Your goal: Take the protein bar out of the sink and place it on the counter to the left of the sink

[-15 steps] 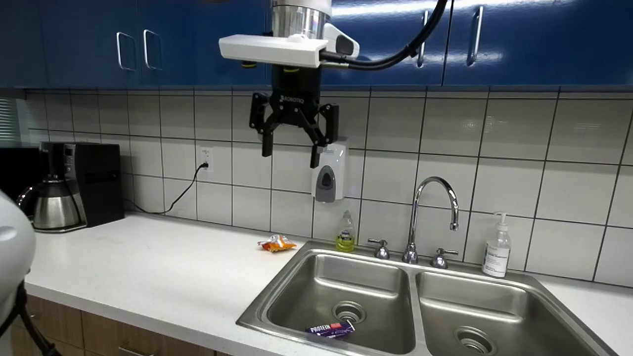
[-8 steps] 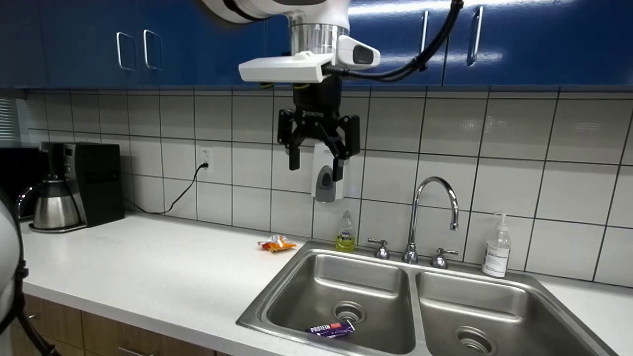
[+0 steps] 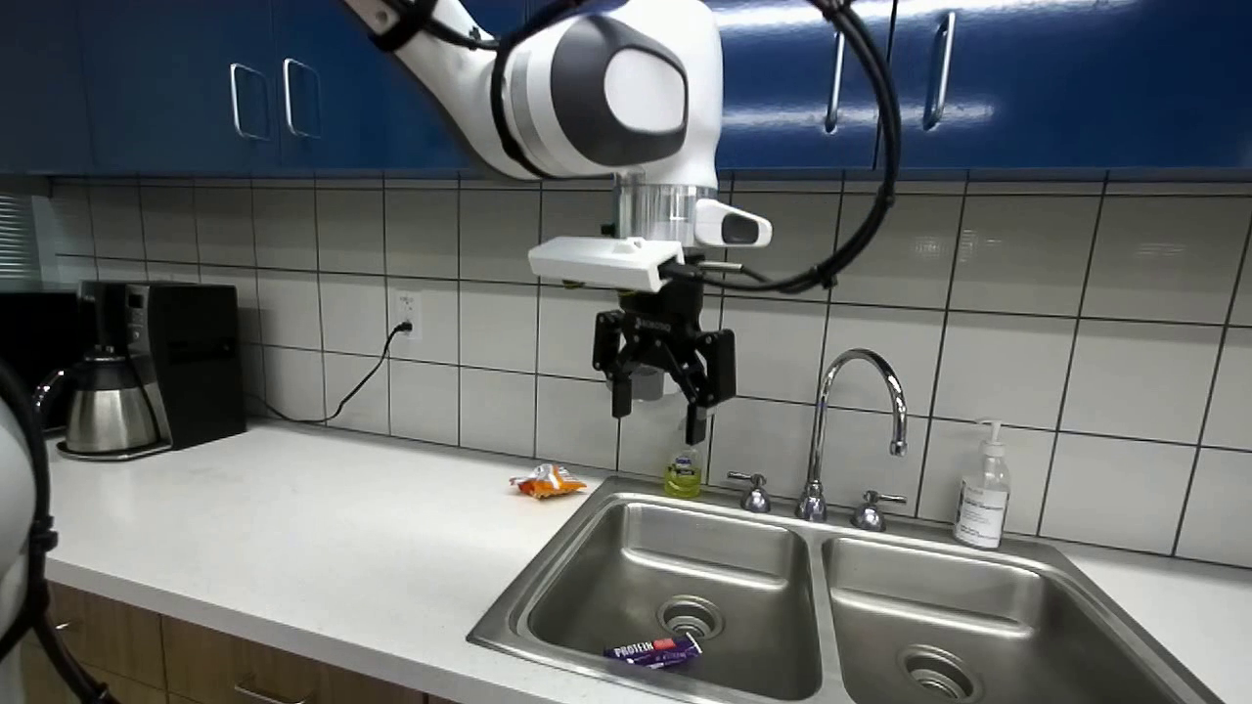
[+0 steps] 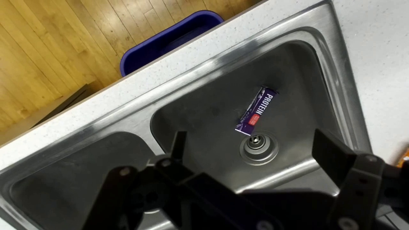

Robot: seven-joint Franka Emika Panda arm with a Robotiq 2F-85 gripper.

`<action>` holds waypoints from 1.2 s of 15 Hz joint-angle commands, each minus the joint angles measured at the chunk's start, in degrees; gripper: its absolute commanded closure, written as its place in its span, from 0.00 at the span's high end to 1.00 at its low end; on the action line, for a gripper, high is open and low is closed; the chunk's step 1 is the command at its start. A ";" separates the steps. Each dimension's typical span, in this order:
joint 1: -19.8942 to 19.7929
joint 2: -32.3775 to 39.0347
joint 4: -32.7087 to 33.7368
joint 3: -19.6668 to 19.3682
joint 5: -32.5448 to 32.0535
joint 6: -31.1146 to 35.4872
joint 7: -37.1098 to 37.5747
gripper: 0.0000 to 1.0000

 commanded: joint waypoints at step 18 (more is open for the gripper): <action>0.08 46.40 19.31 9.63 8.17 22.13 1.44 1.00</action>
